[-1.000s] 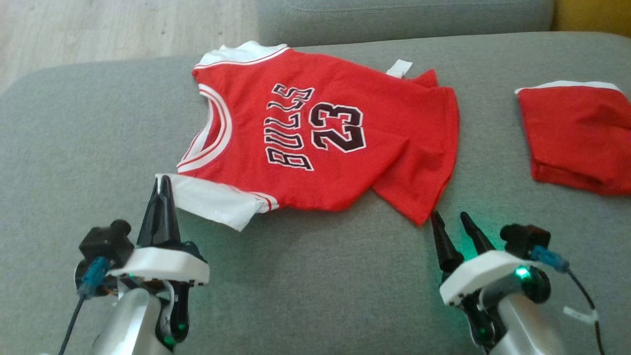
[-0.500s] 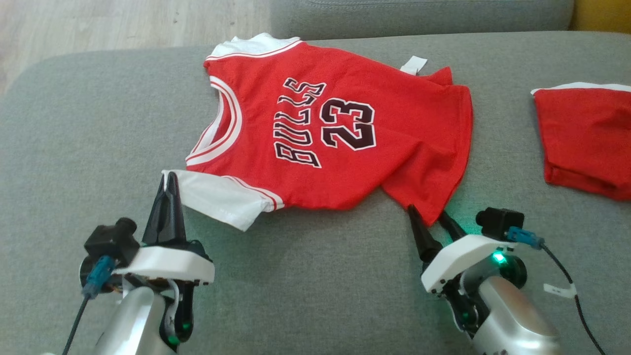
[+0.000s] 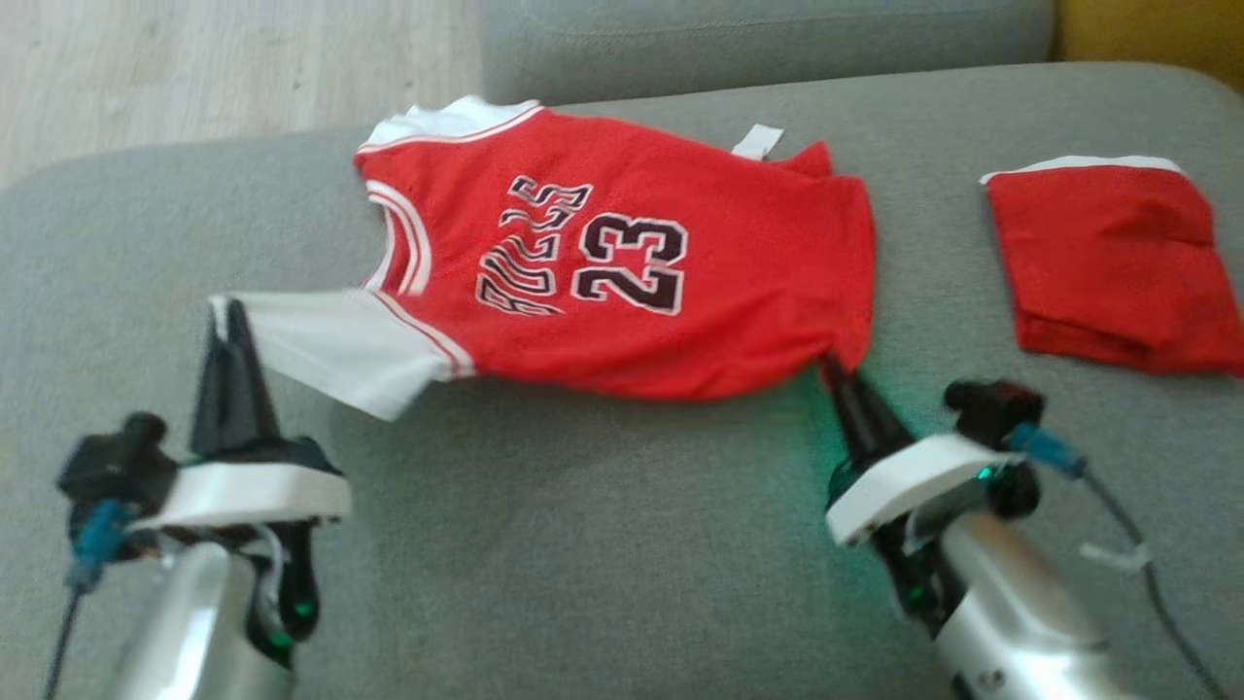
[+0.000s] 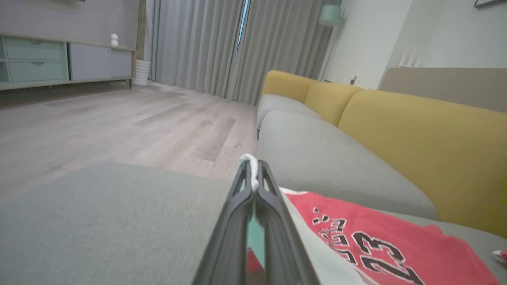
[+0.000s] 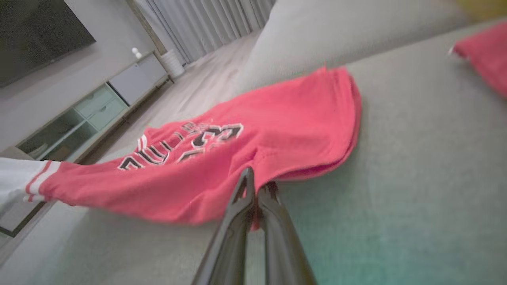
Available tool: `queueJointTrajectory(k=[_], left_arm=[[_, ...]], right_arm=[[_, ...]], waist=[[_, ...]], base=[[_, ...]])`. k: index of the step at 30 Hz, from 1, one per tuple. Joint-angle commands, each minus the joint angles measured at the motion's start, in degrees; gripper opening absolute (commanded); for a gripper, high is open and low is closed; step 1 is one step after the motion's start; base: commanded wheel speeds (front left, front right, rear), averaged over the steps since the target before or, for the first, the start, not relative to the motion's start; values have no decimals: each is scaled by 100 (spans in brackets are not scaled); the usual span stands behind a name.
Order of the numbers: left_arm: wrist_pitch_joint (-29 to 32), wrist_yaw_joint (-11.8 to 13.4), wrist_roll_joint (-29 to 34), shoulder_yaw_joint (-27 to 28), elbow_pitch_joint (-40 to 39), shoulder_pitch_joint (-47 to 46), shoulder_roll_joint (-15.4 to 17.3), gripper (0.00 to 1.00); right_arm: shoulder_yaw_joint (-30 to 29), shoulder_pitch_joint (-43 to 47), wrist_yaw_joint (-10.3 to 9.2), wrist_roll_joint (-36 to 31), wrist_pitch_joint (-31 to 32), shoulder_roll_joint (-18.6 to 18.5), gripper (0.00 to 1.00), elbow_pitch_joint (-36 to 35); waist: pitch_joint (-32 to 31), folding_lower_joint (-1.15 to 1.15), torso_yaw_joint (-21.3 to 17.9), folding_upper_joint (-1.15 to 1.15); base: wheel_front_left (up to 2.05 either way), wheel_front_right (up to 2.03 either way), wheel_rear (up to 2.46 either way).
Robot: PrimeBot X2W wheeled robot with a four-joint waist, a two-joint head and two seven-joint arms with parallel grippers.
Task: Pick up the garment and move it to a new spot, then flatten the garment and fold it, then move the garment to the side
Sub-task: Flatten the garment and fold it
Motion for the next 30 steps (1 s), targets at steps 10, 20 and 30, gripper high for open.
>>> queueJointTrajectory(k=[10,20,30], left_arm=[[-80,-3,-329,834,-1196,-894,476,0],[121,60,-838,1152,-2524,-1522,411,0],[695,526,-966,1194,-4213,-1774,405,0]], right_arm=[[-200,-593,37,-185,192,-958,0,-1938],[-624,-1093,37,-495,746,-1520,0,-3641],[-1321,-788,37,-561,1929,-1427,0,-5227]], waist=[[-405,0,-326,0],[-621,0,-510,0],[-572,0,-621,0]], base=[[0,0,0],[0,0,0],[0,0,0]])
